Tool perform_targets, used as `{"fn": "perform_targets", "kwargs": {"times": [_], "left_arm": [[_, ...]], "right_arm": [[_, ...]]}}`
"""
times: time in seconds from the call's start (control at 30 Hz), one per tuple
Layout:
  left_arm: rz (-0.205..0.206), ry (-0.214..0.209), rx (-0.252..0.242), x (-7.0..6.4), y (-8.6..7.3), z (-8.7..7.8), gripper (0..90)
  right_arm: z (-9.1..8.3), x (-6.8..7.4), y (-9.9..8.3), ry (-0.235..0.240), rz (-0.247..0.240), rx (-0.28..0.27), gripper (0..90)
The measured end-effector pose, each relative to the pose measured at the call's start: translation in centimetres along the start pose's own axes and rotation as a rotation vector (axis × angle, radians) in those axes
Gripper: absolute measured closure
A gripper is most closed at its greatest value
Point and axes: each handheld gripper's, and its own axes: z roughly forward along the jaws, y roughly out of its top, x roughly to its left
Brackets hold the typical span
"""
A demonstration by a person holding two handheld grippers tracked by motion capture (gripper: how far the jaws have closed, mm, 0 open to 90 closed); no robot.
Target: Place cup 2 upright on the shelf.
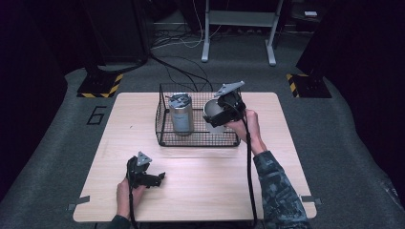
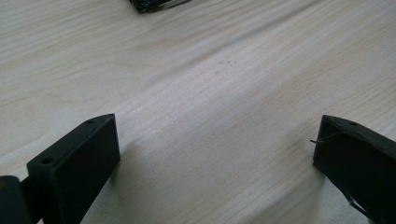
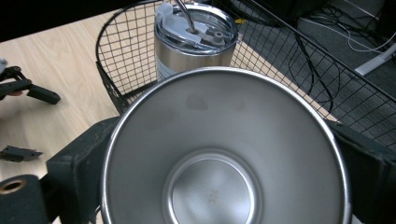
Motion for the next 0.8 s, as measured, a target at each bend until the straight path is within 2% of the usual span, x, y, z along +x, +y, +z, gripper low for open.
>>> {"fn": "perform_targets", "kwargs": {"times": [0.07, 0.27, 0.43, 0.6, 0.63, 0.8], "left_arm": [[0.004, 0.0, 0.003, 0.0, 0.0, 0.0, 0.3], [0.005, 0.0, 0.003, 0.0, 0.0, 0.0, 0.3], [0.006, 0.0, 0.004, 0.0, 0.0, 0.0, 0.3], [0.006, -0.003, 0.004, 0.0, 0.0, 0.0, 0.3], [0.006, -0.001, 0.004, 0.0, 0.0, 0.0, 0.3], [0.005, -0.001, 0.003, 0.0, 0.0, 0.0, 0.3]], "right_arm": [[0.3, -0.1, 0.0, 0.0, 0.013, 0.008, 5.8], [1.0, -0.4, 0.3, -0.01, 0.004, 0.011, 5.8], [1.8, -1.0, 0.5, -0.018, 0.028, 0.024, 5.8], [2.4, -1.8, 0.5, -0.028, 0.013, 0.026, 5.8], [2.6, -1.7, 0.5, -0.034, 0.032, 0.022, 5.8], [3.3, -2.0, 0.6, -0.029, 0.039, 0.043, 5.7]]}}
